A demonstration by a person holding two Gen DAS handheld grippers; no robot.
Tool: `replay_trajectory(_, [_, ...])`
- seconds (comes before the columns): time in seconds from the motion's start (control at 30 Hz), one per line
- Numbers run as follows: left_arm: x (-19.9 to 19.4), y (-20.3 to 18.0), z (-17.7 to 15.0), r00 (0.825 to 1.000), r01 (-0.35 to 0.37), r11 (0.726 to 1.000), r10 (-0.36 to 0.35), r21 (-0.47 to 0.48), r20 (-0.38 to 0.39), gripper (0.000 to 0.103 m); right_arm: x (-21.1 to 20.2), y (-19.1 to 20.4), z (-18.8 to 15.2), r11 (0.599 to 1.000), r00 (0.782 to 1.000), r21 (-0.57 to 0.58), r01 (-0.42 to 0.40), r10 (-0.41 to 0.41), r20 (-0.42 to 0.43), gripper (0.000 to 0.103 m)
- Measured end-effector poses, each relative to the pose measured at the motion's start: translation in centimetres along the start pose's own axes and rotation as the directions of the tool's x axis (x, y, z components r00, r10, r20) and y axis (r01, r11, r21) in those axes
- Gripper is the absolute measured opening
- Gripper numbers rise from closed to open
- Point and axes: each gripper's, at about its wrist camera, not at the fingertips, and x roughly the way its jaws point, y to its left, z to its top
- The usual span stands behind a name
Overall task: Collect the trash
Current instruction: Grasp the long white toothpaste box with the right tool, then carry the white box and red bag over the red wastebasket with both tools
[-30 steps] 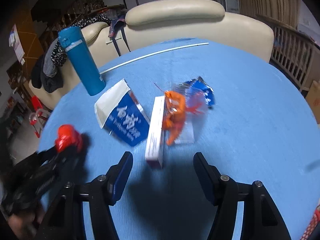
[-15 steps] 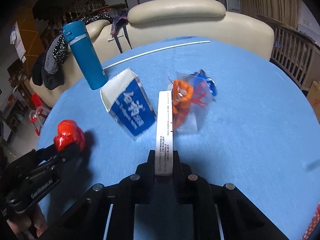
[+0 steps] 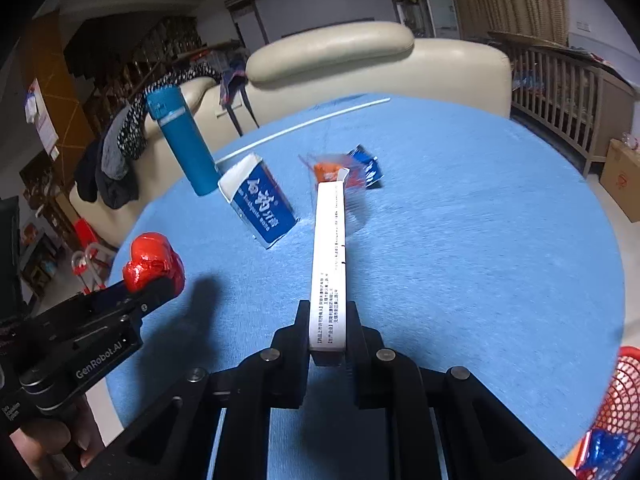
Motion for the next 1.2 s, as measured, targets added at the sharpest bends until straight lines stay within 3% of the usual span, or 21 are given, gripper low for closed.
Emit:
replay_trajectory(0.27, [-2.3,-2.3,0.0,0.999,-0.016,0.999,0.015,0.040,0.033,0.042,-3.7,-1.5,-0.1,0.999,0.997,0.039,-0.007,0.004,0.076,0.016])
replay_trajectory(0.73, [-4.1,-5.1,0.4,0.998,-0.022,0.995,0.016,0.094,0.061,0.042,-6.9,-4.2,-0.8,0.996,0.991,0.094,-0.006,-0.007,0.135,0.016])
replay_trajectory(1.2, [-4.9,-9.4,0.4,0.996,0.049,0.985,-0.060,0.163,0.065,0.042,-10.4,-8.4,-2.4,0.987,0.982,0.153,0.050,-0.077,0.174,0.016])
